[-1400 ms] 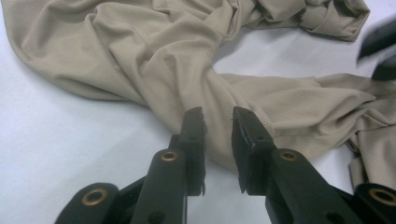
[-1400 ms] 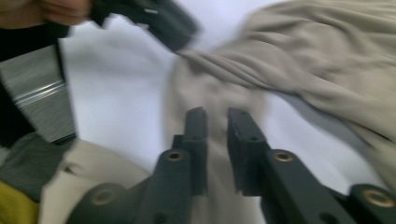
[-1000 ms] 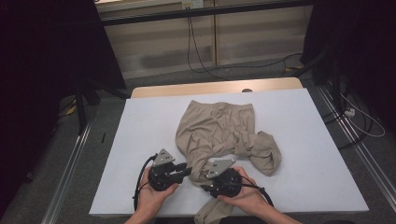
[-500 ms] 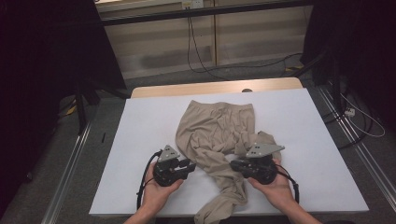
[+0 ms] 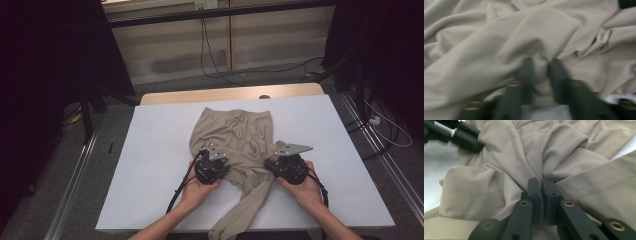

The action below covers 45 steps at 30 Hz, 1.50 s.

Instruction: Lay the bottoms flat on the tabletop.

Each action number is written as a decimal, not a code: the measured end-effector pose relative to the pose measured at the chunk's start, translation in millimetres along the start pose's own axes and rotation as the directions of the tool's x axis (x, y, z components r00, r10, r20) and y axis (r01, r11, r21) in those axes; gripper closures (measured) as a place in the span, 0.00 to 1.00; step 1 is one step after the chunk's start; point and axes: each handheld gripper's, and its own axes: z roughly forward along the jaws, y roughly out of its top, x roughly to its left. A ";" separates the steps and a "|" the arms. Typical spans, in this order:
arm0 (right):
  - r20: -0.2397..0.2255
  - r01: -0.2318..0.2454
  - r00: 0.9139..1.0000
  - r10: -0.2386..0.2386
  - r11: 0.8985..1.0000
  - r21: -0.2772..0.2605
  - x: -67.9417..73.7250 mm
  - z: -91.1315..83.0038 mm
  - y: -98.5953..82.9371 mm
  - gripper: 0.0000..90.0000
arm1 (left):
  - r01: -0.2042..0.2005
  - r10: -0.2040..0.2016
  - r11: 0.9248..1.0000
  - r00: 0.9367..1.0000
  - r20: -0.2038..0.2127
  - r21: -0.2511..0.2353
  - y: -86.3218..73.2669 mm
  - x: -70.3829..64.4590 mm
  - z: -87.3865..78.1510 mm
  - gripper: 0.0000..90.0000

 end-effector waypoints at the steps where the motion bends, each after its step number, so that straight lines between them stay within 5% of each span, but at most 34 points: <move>1: 0.000 0.000 1.000 0.000 1.000 0.002 1.0 0.2 0.1 0.93 | 0.008 -0.008 1.000 1.000 0.008 0.002 0.5 3.8 -1.6 0.95; 6: -0.031 0.016 0.999 -0.016 1.000 -0.005 8.7 1.0 1.0 0.89 | 0.065 -0.067 0.997 0.997 -0.043 -0.039 5.1 26.7 -15.7 0.96; 10: -0.022 0.026 0.999 -0.027 1.000 -0.011 15.2 3.6 5.9 0.82 | 0.122 -0.131 0.988 0.987 -0.095 -0.098 12.0 51.8 -28.3 0.95; 13: -0.089 0.040 0.995 -0.045 0.997 -0.060 26.4 -1.6 12.3 0.82 | 0.157 -0.166 0.983 0.982 -0.089 -0.100 11.5 61.0 -23.8 0.94; 16: -0.209 0.064 0.975 -0.078 0.995 -0.072 46.5 -5.1 14.1 0.82 | 0.148 -0.155 0.987 0.982 -0.106 -0.070 6.8 58.0 -18.7 0.84; 19: -0.255 0.141 0.957 -0.141 0.990 -0.016 71.9 3.3 5.4 0.66 | 0.137 -0.145 0.987 0.985 -0.092 -0.083 3.9 51.0 -26.2 0.71; 22: -0.232 0.196 0.955 -0.183 0.980 0.034 84.2 12.7 -4.0 0.61 | 0.126 -0.134 0.988 0.987 -0.089 -0.087 -4.4 43.2 -38.8 0.57; 23: -0.222 0.202 0.957 -0.190 0.979 0.035 86.1 15.0 -6.5 0.65 | 0.129 -0.136 0.988 0.987 -0.087 -0.088 -6.8 40.9 -41.3 0.55; 25: -0.223 0.211 0.954 -0.199 0.977 0.032 85.7 12.3 -4.8 0.92 | 0.111 -0.117 0.990 0.991 -0.070 -0.086 -14.3 34.0 -50.1 0.51; 27: -0.228 0.190 0.957 -0.180 0.981 0.023 83.1 5.7 -5.1 0.96 | 0.098 -0.102 0.992 0.994 -0.050 -0.083 -20.1 26.0 -56.0 0.52; 32: -0.241 0.121 0.963 -0.116 0.993 0.005 70.4 -17.3 -13.9 0.95 | 0.038 -0.033 0.997 0.997 0.075 -0.065 -32.2 -7.9 -61.7 0.65; 40: -0.129 0.148 0.982 -0.140 0.987 0.056 54.5 -43.6 -34.3 0.97 | -0.081 0.089 0.996 0.970 0.228 -0.041 -26.0 -53.5 -42.7 0.84; 43: -0.096 0.128 0.988 -0.118 0.987 0.099 45.5 -47.6 -41.4 0.95 | -0.120 0.127 0.992 0.960 0.249 -0.043 -23.7 -65.2 -38.7 0.86; 45: -0.087 0.127 0.989 -0.118 0.985 0.120 42.3 -47.0 -43.6 0.85 | -0.132 0.141 0.990 0.957 0.252 -0.052 -22.1 -71.2 -35.3 0.84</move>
